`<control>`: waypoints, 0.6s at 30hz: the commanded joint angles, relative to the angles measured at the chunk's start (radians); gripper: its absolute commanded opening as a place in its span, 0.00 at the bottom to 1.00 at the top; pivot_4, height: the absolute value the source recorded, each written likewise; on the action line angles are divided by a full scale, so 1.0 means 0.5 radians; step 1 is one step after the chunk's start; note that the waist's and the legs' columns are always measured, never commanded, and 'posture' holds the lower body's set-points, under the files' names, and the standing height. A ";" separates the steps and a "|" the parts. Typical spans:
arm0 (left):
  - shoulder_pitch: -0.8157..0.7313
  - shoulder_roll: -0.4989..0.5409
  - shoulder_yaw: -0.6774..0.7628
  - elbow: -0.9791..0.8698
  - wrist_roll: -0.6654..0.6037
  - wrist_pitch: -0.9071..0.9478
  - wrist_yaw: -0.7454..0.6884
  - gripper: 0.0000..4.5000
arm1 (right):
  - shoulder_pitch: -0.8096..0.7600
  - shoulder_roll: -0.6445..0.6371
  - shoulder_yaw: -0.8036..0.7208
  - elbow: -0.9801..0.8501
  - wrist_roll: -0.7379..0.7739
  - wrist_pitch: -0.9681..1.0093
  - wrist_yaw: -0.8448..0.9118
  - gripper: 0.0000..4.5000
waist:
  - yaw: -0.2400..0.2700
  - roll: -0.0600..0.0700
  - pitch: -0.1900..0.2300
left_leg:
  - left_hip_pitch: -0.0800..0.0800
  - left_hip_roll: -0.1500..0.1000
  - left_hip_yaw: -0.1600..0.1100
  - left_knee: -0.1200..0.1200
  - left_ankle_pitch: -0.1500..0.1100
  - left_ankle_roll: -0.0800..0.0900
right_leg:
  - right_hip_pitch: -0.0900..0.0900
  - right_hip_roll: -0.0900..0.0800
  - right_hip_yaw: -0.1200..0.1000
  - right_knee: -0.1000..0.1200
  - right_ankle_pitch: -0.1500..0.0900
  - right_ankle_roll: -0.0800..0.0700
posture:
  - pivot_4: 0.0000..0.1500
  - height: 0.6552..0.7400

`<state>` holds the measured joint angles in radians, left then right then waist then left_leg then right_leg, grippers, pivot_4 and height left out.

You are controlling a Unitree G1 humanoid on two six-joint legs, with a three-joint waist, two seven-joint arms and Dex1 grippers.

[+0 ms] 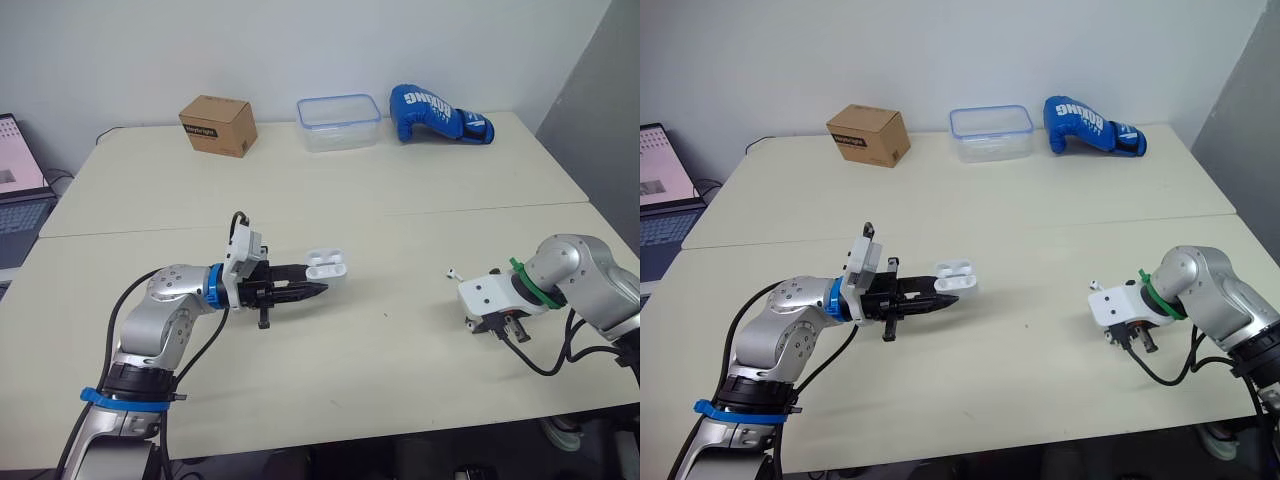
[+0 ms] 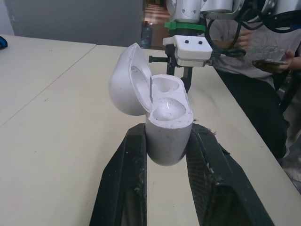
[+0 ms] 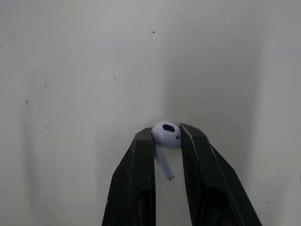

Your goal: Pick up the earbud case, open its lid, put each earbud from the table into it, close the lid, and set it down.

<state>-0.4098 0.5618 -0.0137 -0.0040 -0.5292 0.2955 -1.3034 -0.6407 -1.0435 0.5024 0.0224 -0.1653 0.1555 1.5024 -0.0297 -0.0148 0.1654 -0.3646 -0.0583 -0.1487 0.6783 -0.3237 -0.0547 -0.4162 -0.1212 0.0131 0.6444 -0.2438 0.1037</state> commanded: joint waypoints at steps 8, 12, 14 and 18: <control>-0.029 0.005 0.019 -0.109 -0.031 0.006 0.045 0.18 | -0.001 0.066 -0.038 0.018 -0.090 0.023 0.015 0.25 | -0.001 0.000 0.000 | 0.001 0.000 0.000 0.000 0.000 0.000 | 0.000 0.000 0.000 0.000 0.000 0.000 | 1.00 0.89; -0.021 0.019 0.029 -0.115 -0.035 0.007 0.048 0.18 | 0.003 0.086 -0.044 0.018 -0.129 0.006 0.006 0.55 | 0.000 0.000 0.000 | 0.001 0.000 0.000 0.000 0.000 0.000 | 0.001 0.000 0.000 0.000 0.000 0.000 | 1.00 0.89; -0.013 0.024 0.033 -0.115 -0.036 0.001 0.044 0.18 | -0.004 0.090 -0.046 0.024 -0.165 -0.009 0.005 0.70 | 0.000 0.000 0.000 | 0.001 0.000 0.000 0.000 0.000 0.000 | 0.001 0.000 0.000 0.000 0.000 0.000 | 1.00 0.89; 0.003 0.029 0.038 -0.112 -0.031 -0.013 0.041 0.18 | -0.025 0.083 -0.031 -0.002 -0.245 0.011 0.029 0.70 | 0.002 0.000 0.000 | 0.001 0.000 0.000 0.000 0.000 0.000 | 0.001 0.000 0.000 -0.001 0.000 0.000 | 1.00 0.89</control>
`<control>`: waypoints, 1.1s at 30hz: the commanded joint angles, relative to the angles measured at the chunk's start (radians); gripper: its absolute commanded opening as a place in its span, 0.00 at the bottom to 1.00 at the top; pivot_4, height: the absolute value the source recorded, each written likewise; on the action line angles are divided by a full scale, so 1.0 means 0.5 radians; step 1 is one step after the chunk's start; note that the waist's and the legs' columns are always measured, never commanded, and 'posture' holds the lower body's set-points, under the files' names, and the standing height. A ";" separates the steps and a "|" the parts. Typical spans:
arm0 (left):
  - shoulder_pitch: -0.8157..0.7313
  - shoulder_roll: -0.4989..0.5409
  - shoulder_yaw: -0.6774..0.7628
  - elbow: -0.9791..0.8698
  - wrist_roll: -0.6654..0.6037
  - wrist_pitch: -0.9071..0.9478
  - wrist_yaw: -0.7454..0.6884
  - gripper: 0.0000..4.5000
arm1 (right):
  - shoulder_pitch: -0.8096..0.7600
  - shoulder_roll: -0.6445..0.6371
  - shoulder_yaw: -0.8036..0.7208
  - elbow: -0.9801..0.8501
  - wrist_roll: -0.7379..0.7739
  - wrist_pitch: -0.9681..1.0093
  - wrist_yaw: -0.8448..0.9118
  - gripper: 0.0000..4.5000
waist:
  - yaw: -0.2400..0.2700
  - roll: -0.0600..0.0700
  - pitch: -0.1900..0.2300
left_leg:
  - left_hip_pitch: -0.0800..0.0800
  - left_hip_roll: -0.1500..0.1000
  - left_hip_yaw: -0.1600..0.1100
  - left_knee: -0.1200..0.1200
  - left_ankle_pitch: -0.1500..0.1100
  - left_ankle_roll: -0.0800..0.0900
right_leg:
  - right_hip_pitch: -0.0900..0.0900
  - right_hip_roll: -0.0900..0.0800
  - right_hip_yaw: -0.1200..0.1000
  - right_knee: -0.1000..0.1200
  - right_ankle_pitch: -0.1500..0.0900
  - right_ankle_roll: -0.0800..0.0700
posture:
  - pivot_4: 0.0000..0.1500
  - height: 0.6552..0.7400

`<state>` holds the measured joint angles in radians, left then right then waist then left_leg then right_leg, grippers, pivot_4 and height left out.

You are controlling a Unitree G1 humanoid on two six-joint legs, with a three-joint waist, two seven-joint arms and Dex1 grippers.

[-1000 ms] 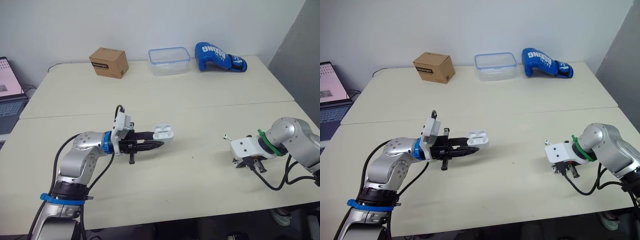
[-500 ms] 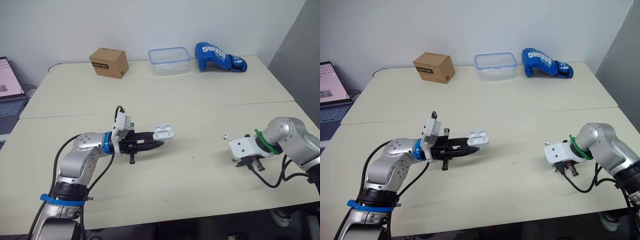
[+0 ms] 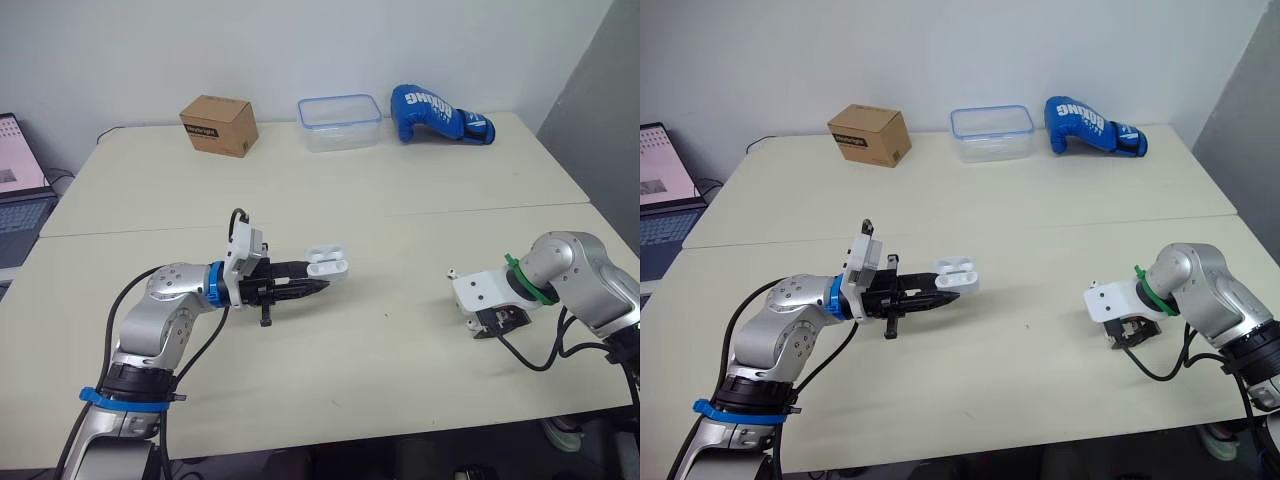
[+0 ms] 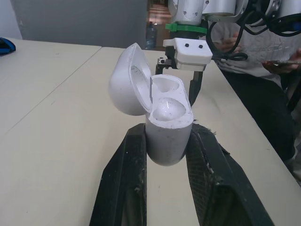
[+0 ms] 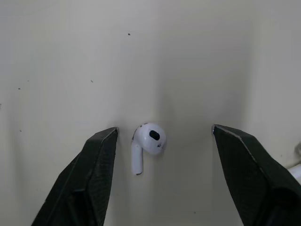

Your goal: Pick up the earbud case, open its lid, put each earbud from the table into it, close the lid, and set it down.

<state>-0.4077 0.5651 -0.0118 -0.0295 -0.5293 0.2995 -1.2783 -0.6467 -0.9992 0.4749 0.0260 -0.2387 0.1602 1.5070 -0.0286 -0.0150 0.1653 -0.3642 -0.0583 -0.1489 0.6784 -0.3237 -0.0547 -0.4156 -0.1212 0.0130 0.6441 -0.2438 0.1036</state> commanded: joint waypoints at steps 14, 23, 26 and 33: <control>0.008 0.004 0.022 -0.061 -0.022 -0.040 0.002 0.18 | -0.051 0.010 0.154 -0.492 -0.389 0.609 0.208 0.70 | 0.000 0.000 0.000 | -0.001 0.000 0.000 0.001 0.000 0.000 | -0.001 0.000 0.000 0.001 0.000 0.000 | 1.00 0.89; 0.022 0.007 0.026 -0.073 -0.025 -0.038 0.006 0.18 | -0.092 0.010 0.311 -0.672 -0.502 0.955 0.214 0.70 | 0.000 0.000 0.000 | -0.001 0.000 0.000 0.001 0.000 0.000 | -0.001 0.000 0.000 0.001 0.000 0.000 | 1.00 0.89; 0.027 0.004 0.025 -0.075 -0.024 -0.040 0.009 0.18 | -0.100 0.008 0.361 -0.684 -0.565 1.006 0.213 0.70 | 0.000 0.000 0.000 | -0.001 0.000 0.000 0.001 0.000 0.000 | -0.001 0.000 0.000 0.001 0.000 0.000 | 1.00 0.89; 0.030 -0.003 0.018 -0.087 -0.021 -0.035 0.025 0.18 | -0.107 -0.012 0.412 -0.701 -0.594 1.083 0.215 0.66 | 0.000 0.000 0.000 | -0.001 0.000 0.000 0.001 0.000 0.000 | -0.001 0.000 0.000 0.001 0.000 0.000 | 1.00 0.89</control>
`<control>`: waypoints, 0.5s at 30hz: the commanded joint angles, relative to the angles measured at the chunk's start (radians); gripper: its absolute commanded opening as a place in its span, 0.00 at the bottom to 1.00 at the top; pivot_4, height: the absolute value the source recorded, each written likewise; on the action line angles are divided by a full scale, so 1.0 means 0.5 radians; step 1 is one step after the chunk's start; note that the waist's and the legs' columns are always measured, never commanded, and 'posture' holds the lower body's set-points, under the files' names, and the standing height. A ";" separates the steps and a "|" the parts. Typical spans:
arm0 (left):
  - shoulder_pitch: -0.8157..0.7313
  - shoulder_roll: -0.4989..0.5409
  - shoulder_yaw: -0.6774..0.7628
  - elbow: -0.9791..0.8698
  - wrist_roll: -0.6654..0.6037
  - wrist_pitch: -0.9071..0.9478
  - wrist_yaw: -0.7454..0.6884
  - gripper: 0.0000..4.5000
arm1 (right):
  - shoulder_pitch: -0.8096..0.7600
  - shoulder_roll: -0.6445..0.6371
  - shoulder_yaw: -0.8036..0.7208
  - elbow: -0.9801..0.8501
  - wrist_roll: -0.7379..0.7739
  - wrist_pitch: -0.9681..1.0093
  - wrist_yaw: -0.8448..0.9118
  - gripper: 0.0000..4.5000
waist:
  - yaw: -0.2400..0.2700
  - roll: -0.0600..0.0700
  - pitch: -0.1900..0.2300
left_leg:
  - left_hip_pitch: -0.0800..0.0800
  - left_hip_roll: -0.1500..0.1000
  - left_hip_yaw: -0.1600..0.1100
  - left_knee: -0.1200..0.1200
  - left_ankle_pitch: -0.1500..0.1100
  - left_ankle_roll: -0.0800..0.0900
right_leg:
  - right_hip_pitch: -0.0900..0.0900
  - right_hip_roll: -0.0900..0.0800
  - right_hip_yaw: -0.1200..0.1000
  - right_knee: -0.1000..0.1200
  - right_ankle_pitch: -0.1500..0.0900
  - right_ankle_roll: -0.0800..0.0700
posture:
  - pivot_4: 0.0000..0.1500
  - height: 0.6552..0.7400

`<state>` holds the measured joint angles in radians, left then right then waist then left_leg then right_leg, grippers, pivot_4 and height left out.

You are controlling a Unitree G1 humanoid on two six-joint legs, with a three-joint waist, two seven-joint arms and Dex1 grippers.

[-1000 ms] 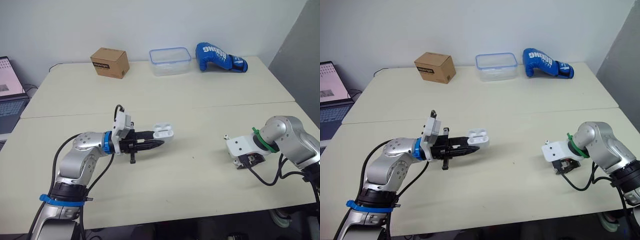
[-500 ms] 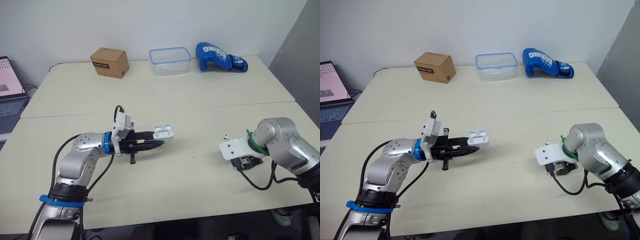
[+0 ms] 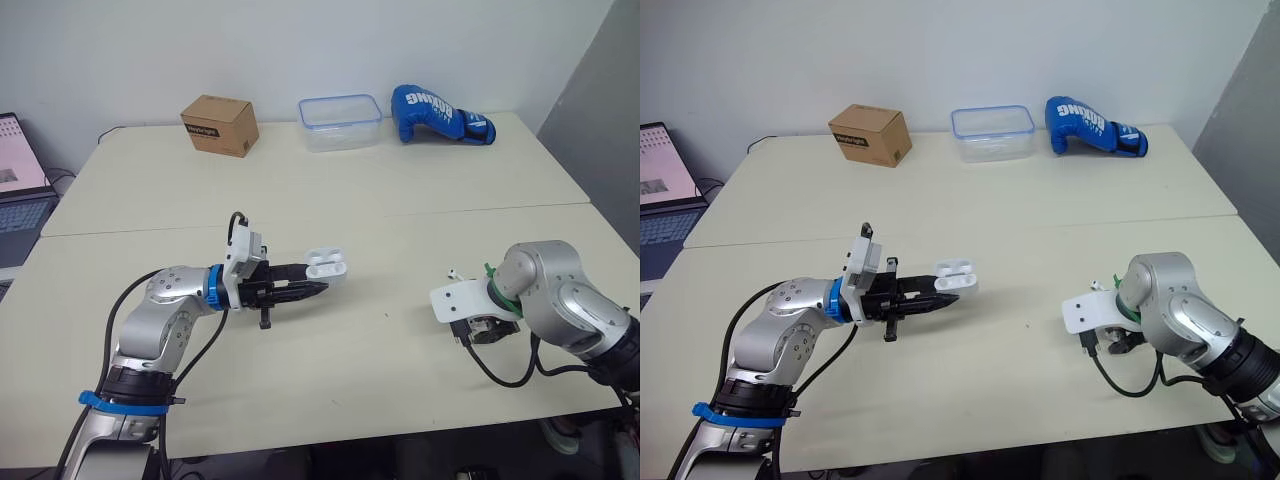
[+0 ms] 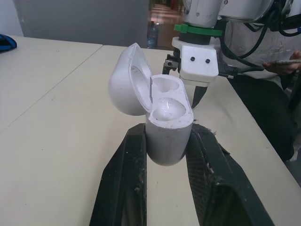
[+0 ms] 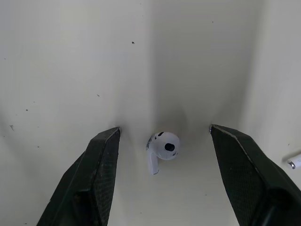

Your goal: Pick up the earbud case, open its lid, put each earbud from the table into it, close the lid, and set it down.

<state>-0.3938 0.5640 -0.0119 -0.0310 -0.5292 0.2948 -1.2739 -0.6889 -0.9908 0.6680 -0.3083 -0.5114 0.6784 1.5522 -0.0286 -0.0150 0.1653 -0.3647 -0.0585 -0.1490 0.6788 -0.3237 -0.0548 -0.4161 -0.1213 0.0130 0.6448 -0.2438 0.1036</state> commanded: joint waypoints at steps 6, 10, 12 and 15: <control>-0.003 -0.004 0.011 -0.092 -0.022 -0.016 0.029 0.18 | -0.035 -0.045 0.056 -0.045 -0.050 0.101 0.124 0.35 | 0.000 -0.001 -0.001 | 0.001 0.000 0.000 0.000 0.000 0.000 | 0.000 0.000 0.000 0.000 0.000 0.000 | 1.00 0.89; -0.005 -0.002 0.009 -0.091 -0.025 -0.015 0.033 0.18 | -0.048 -0.051 0.066 -0.046 -0.044 0.114 0.124 0.35 | -0.001 -0.001 -0.001 | 0.001 0.000 0.000 0.000 0.000 0.000 | 0.000 0.000 0.000 0.001 0.000 0.000 | 1.00 0.89; -0.003 0.001 0.013 -0.079 -0.025 -0.023 0.026 0.18 | -0.052 -0.056 0.074 -0.050 -0.040 0.118 0.124 0.35 | 0.000 -0.001 -0.001 | 0.000 0.000 0.000 0.000 0.000 0.000 | 0.000 0.000 0.000 -0.001 0.000 0.000 | 1.00 0.89; 0.004 0.005 0.021 -0.065 -0.026 -0.036 0.016 0.18 | -0.062 -0.065 0.089 -0.057 -0.036 0.116 0.124 0.35 | 0.000 -0.001 -0.001 | 0.000 0.000 0.000 0.000 0.000 0.000 | 0.000 0.000 0.000 0.000 0.000 0.000 | 1.00 0.89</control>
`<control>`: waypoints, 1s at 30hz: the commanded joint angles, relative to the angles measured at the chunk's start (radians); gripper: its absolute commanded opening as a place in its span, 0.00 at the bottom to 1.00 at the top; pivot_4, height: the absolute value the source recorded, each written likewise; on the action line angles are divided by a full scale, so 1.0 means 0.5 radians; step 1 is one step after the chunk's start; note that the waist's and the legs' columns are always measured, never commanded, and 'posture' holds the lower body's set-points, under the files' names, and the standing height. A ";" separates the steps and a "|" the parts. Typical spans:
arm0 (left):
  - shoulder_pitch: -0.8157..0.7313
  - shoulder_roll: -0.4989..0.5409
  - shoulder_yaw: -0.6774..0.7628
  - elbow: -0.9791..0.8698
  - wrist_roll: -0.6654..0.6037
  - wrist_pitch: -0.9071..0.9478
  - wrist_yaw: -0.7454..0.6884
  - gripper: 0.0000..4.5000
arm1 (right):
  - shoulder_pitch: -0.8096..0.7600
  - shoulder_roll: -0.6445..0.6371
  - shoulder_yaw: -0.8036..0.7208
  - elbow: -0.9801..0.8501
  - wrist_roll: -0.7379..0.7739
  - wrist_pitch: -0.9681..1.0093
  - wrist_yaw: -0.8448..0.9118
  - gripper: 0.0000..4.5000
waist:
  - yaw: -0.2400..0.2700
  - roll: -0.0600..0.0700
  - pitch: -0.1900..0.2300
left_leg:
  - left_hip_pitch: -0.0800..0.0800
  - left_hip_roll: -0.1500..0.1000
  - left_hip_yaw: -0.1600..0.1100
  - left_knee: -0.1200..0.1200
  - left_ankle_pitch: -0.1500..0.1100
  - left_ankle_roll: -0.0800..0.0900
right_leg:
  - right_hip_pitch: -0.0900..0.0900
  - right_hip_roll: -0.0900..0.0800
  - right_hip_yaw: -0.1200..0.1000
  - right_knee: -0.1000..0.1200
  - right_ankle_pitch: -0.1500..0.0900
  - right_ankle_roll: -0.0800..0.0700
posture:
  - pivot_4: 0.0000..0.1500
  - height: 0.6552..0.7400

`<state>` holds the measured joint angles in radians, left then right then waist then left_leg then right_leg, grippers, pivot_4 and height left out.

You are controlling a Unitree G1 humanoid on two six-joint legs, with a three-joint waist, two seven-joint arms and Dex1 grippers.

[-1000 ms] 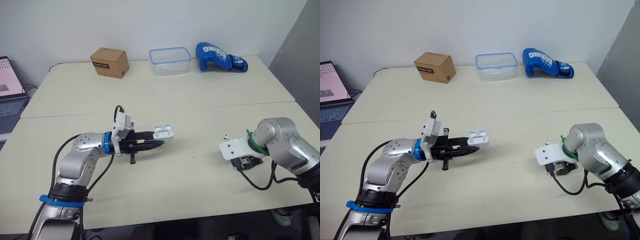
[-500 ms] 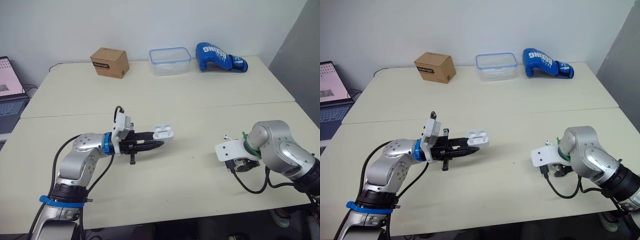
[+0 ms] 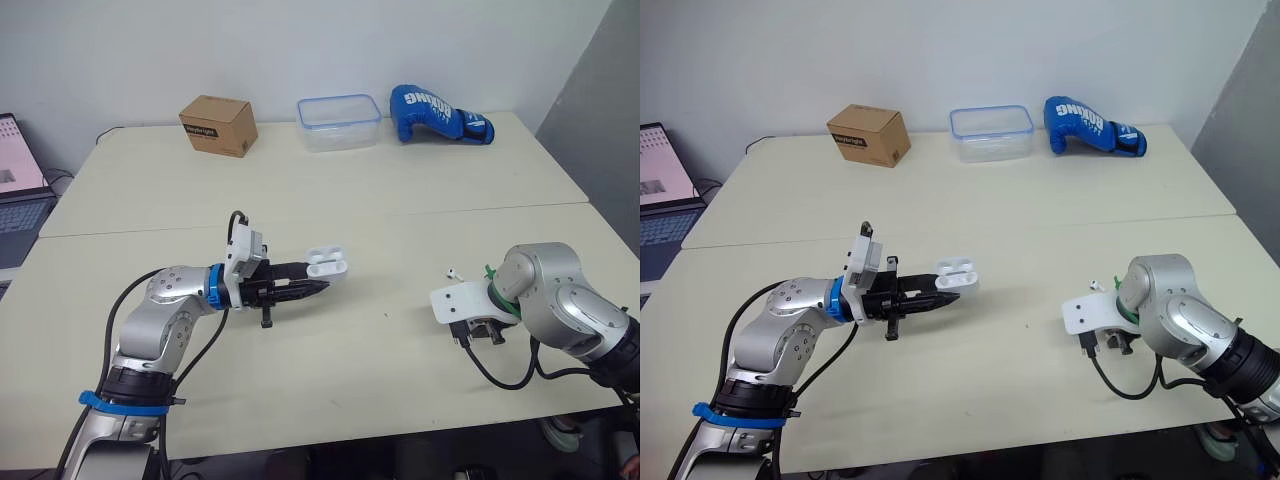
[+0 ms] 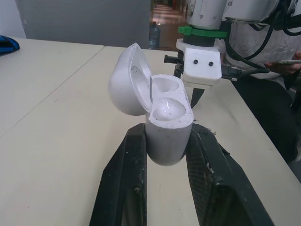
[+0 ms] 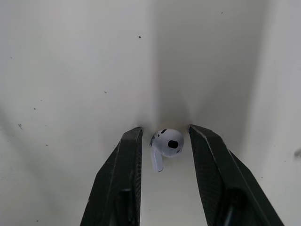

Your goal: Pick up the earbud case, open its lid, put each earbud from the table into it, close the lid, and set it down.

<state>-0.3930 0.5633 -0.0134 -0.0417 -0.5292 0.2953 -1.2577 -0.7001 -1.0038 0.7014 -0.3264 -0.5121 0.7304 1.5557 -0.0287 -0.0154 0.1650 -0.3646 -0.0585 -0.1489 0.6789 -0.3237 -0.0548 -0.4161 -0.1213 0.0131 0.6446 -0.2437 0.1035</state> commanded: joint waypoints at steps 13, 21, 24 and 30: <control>0.031 0.001 0.025 -0.045 -0.019 -0.055 -0.008 0.18 | -0.071 -0.068 0.064 -0.013 -0.030 -0.023 0.117 0.09 | 0.000 0.000 0.000 | 0.000 0.000 0.000 0.000 0.000 0.000 | 0.000 0.000 0.000 0.000 0.000 0.000 | 1.00 0.89; 0.034 -0.012 0.028 -0.053 -0.025 -0.058 0.016 0.18 | -0.053 -0.056 -0.079 -0.109 0.095 0.062 0.112 0.09 | 0.000 0.000 0.000 | 0.000 0.000 0.000 0.000 0.000 0.000 | -0.001 0.000 0.000 0.000 0.000 0.000 | 1.00 0.89; 0.031 -0.026 0.055 -0.026 -0.033 -0.070 0.037 0.18 | -0.003 0.009 -0.270 -0.175 0.270 0.209 0.020 0.09 | 0.001 0.000 0.000 | -0.001 0.000 0.000 -0.001 0.000 0.000 | -0.002 0.000 0.001 0.000 0.000 0.000 | 1.00 0.89; 0.000 -0.059 0.102 0.070 -0.051 -0.108 0.039 0.18 | 0.233 0.408 -0.854 -0.355 0.745 0.691 -0.239 0.09 | 0.006 0.000 0.000 | -0.001 0.000 -0.002 -0.001 0.000 0.000 | -0.002 0.000 -0.001 0.001 0.000 0.000 | 1.00 0.89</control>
<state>-0.3787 0.5427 0.0090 -0.0046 -0.5317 0.2679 -1.2336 -0.5951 -0.8301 0.3761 -0.4431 -0.2147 1.0022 1.4703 -0.0257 -0.0156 0.1649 -0.3653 -0.0584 -0.1496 0.6787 -0.3237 -0.0548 -0.4172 -0.1214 0.0130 0.6452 -0.2436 0.1034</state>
